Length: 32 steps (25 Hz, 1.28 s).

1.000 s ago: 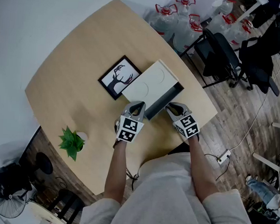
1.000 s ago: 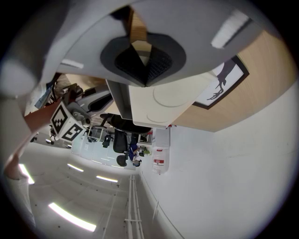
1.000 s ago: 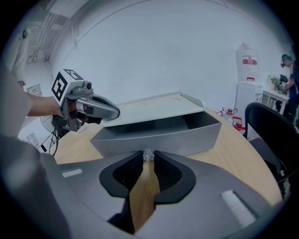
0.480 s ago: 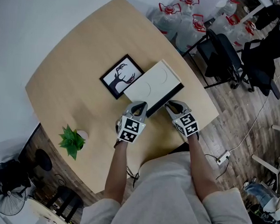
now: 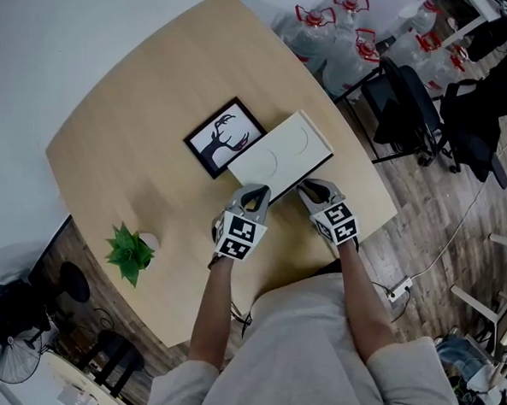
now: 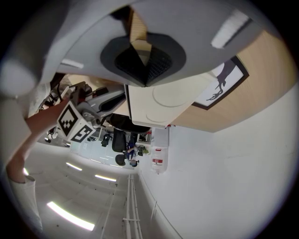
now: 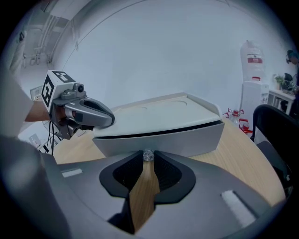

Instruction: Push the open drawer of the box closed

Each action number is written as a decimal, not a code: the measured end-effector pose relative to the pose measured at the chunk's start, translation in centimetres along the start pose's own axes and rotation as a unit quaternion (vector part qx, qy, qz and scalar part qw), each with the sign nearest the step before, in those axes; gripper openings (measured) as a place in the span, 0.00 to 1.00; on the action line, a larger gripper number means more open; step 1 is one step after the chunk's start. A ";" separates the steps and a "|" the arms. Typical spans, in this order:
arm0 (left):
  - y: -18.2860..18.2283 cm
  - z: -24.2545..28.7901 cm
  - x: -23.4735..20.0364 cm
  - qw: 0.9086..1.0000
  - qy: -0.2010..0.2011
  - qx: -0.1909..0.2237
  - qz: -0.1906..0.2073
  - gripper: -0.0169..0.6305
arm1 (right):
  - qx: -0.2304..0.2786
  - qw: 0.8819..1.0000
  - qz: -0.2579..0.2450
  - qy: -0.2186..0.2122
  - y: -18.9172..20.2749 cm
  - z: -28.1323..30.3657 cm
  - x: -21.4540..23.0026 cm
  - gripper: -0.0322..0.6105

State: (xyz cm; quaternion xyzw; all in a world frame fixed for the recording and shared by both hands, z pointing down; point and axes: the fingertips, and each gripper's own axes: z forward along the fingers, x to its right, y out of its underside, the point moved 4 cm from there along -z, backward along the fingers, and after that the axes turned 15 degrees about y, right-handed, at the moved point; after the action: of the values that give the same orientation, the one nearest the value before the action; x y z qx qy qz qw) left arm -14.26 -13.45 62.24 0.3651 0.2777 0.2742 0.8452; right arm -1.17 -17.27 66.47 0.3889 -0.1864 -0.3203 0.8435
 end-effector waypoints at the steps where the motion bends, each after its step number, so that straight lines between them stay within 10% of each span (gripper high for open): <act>1: 0.0 0.0 0.0 1.000 0.000 0.001 -0.001 0.11 | 0.000 1.000 0.000 -0.001 -0.1 0.1 0.0 0.16; 16: 0.1 0.1 -0.2 1.000 -0.008 0.007 -0.009 0.11 | -0.010 1.000 -0.013 -0.013 -0.6 1.4 -0.2 0.16; 32: 0.5 0.1 0.6 0.999 -0.033 -0.013 -0.023 0.11 | -0.021 0.997 0.030 0.064 0.4 -2.9 0.1 0.17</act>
State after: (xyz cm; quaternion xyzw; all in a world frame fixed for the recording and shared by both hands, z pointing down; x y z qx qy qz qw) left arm -13.91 -12.86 62.54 0.3568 0.2546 0.2461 0.8645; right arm 0.68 -15.65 64.95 0.3851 -0.1363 -0.2733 0.8709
